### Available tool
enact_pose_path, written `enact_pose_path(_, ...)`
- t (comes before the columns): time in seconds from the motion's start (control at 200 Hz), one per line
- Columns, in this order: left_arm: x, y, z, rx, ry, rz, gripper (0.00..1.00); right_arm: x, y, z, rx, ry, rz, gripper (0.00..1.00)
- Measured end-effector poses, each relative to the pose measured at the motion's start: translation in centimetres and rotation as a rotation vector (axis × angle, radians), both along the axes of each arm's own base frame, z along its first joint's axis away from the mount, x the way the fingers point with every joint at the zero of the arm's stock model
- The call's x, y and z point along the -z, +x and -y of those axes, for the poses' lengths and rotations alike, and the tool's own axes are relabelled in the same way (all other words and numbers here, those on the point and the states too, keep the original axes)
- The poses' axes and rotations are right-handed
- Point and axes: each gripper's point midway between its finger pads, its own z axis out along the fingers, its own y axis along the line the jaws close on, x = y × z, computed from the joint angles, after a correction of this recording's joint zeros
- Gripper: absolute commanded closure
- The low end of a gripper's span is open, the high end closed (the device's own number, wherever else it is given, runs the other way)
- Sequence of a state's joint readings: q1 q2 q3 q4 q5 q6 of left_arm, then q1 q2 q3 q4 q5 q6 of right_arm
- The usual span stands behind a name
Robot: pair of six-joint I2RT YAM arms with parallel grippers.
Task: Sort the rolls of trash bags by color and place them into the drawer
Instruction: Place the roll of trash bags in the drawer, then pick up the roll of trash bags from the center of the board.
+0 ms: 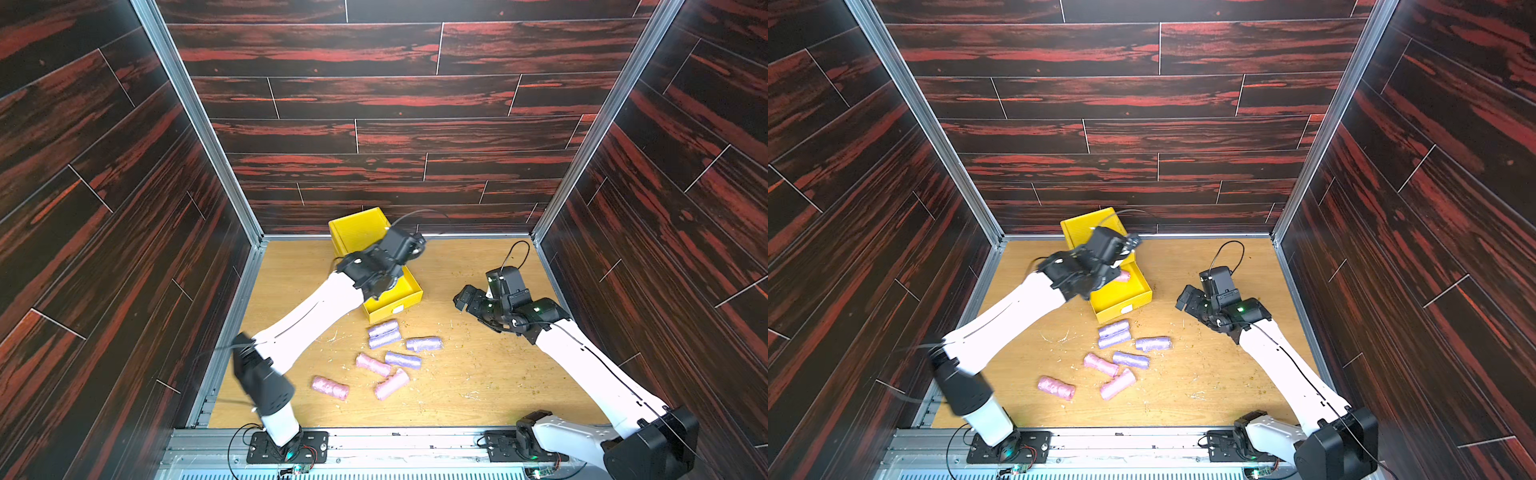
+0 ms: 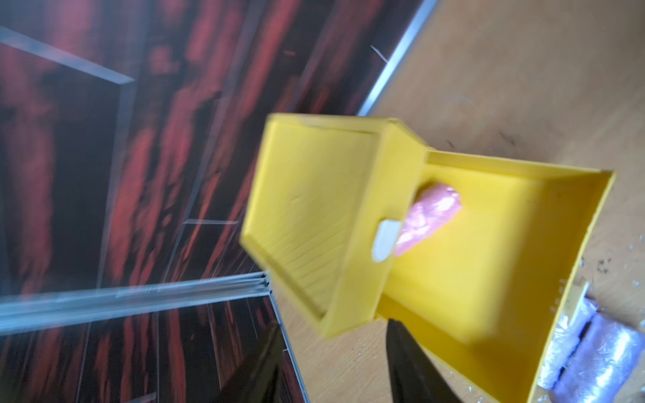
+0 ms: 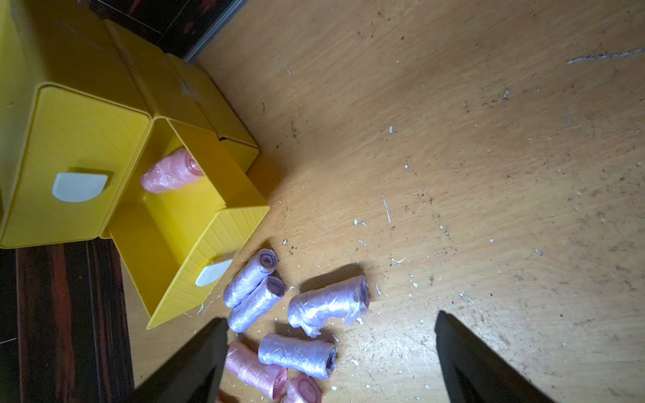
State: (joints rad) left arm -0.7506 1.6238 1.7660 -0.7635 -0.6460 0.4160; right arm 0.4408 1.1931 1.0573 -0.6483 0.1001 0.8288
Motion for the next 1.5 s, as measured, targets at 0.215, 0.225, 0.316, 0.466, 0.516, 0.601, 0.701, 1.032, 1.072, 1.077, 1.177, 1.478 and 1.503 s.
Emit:
enact_pose_path(0.215, 0.0, -5.0, -9.3, -0.261, -0.198, 0.131, 0.17, 0.4, -2.5, -2.5, -0.025, 0.103, -0.035, 0.11)
enact_pose_path(0.225, 0.2, -5.1, -9.6, -0.271, -0.203, 0.133, 0.17, 0.5, -3.0, -3.0, -0.031, 0.109, -0.04, 0.11)
enact_pose_path(0.316, 3.2, -5.2, -13.8, -0.414, -0.254, 0.131, 0.18, 1.6, -7.3, -7.1, -0.107, 0.14, -0.105, 0.11)
enact_pose_path(0.466, 6.9, -4.6, -19.7, -0.631, -0.355, 0.13, 0.19, 3.3, -13.7, -12.6, -0.149, 0.149, -0.242, 0.15)
enact_pose_path(0.516, 7.4, -4.6, -20.5, -0.665, -0.385, 0.131, 0.19, 4.2, -15.1, -13.9, -0.13, 0.132, -0.293, 0.16)
enact_pose_path(0.601, 7.3, -4.2, -20.7, -0.681, -0.44, 0.143, 0.19, 6.7, -17.3, -15.7, -0.095, 0.094, -0.38, 0.21)
enact_pose_path(0.701, 7.3, -4.0, -20.7, -0.69, -0.484, 0.146, 0.19, 10.1, -19.8, -16.8, -0.057, 0.051, -0.479, 0.26)
enact_pose_path(1.032, 6.8, -4.5, -21.0, -0.695, -0.542, 0.173, 0.19, 13.2, -20.4, -18.6, 0.092, 0.079, -0.568, 0.33)
enact_pose_path(1.072, 6.7, -4.6, -21.1, -0.694, -0.546, 0.177, 0.19, 13.1, -20.2, -18.8, 0.102, 0.09, -0.567, 0.32)
enact_pose_path(1.077, 6.7, -4.6, -21.1, -0.694, -0.546, 0.177, 0.19, 13.1, -20.2, -18.8, 0.104, 0.091, -0.567, 0.32)
enact_pose_path(1.177, 6.5, -4.7, -21.1, -0.692, -0.552, 0.183, 0.19, 13.3, -19.6, -19.5, 0.128, 0.106, -0.571, 0.3)
enact_pose_path(1.478, 6.4, -4.8, -21.0, -0.686, -0.558, 0.182, 0.19, 14.9, -18.2, -20.3, 0.18, 0.09, -0.594, 0.29)
enact_pose_path(1.503, 6.3, -4.9, -21.0, -0.686, -0.56, 0.184, 0.19, 15.0, -18.1, -20.2, 0.184, 0.088, -0.594, 0.3)
